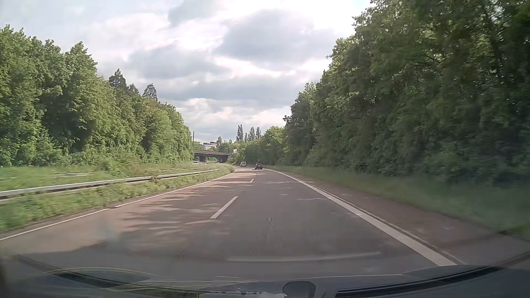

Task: Follow the waypoints while adhering to traffic rules and regulations

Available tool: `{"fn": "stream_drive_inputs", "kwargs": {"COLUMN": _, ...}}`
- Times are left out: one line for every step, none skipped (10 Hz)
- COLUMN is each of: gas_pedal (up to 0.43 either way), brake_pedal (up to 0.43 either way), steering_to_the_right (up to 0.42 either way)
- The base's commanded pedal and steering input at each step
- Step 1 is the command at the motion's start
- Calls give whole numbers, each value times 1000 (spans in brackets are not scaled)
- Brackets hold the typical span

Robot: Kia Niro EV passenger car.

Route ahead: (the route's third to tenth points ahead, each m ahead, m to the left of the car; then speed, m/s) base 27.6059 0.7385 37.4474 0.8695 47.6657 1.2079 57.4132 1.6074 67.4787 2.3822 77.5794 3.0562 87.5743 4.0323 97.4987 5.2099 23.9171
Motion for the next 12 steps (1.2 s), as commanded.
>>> {"fn": "stream_drive_inputs", "kwargs": {"gas_pedal": 59, "brake_pedal": 0, "steering_to_the_right": -4}}
{"fn": "stream_drive_inputs", "kwargs": {"gas_pedal": 59, "brake_pedal": 0, "steering_to_the_right": -4}}
{"fn": "stream_drive_inputs", "kwargs": {"gas_pedal": 59, "brake_pedal": 0, "steering_to_the_right": -4}}
{"fn": "stream_drive_inputs", "kwargs": {"gas_pedal": 59, "brake_pedal": 0, "steering_to_the_right": -4}}
{"fn": "stream_drive_inputs", "kwargs": {"gas_pedal": 59, "brake_pedal": 0, "steering_to_the_right": -4}}
{"fn": "stream_drive_inputs", "kwargs": {"gas_pedal": 59, "brake_pedal": 0, "steering_to_the_right": -4}}
{"fn": "stream_drive_inputs", "kwargs": {"gas_pedal": 47, "brake_pedal": 0, "steering_to_the_right": -4}}
{"fn": "stream_drive_inputs", "kwargs": {"gas_pedal": 20, "brake_pedal": 0, "steering_to_the_right": -4}}
{"fn": "stream_drive_inputs", "kwargs": {"gas_pedal": 0, "brake_pedal": 0, "steering_to_the_right": -4}}
{"fn": "stream_drive_inputs", "kwargs": {"gas_pedal": 0, "brake_pedal": 0, "steering_to_the_right": -4}}
{"fn": "stream_drive_inputs", "kwargs": {"gas_pedal": 0, "brake_pedal": 0, "steering_to_the_right": -4}}
{"fn": "stream_drive_inputs", "kwargs": {"gas_pedal": 0, "brake_pedal": 0, "steering_to_the_right": -4}}
